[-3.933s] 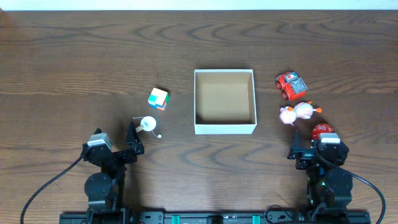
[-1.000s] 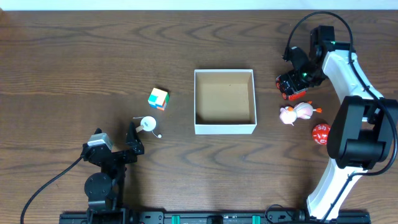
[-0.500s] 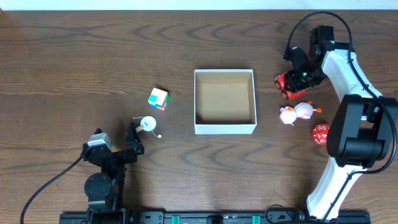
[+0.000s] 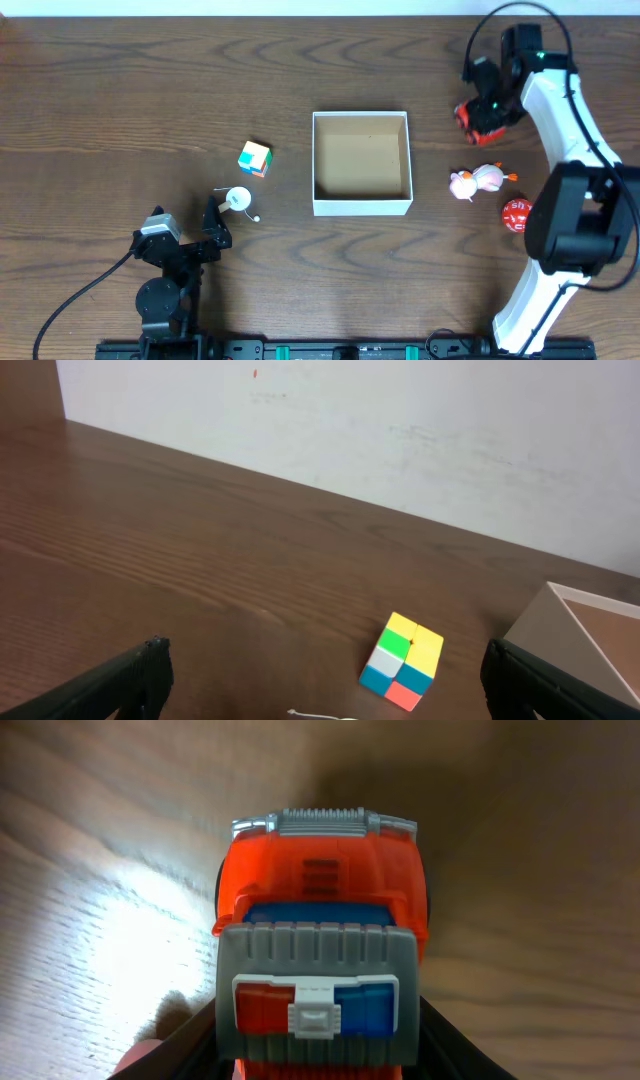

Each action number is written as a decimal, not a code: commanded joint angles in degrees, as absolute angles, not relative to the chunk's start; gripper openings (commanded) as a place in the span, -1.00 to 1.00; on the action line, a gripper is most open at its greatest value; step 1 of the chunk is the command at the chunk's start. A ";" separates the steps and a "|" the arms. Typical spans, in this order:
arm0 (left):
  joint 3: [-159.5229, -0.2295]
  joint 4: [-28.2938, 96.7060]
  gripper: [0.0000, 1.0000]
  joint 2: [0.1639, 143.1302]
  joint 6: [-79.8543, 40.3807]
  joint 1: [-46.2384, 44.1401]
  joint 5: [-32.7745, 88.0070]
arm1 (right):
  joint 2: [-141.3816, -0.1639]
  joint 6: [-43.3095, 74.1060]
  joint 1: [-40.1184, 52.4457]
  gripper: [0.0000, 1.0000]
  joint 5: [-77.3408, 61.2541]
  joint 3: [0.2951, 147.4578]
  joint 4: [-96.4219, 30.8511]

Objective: Pack container
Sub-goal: 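Lift the fire truck and carry it over the white box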

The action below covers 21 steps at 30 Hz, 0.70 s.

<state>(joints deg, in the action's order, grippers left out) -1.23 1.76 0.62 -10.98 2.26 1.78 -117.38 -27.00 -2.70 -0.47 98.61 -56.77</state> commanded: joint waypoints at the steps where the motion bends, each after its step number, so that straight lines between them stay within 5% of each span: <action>1: -0.23 3.88 0.96 0.34 -11.49 2.55 1.50 | -111.28 -26.63 -0.75 -0.58 -0.05 102.74 -57.04; 21: -0.23 3.88 0.96 0.34 -11.49 2.55 1.50 | -98.85 -26.81 22.85 -0.39 -0.05 105.30 -58.76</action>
<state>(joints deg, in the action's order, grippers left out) -1.23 1.78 0.62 -10.98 2.26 1.78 -99.88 -27.03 19.53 -0.08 104.25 -58.30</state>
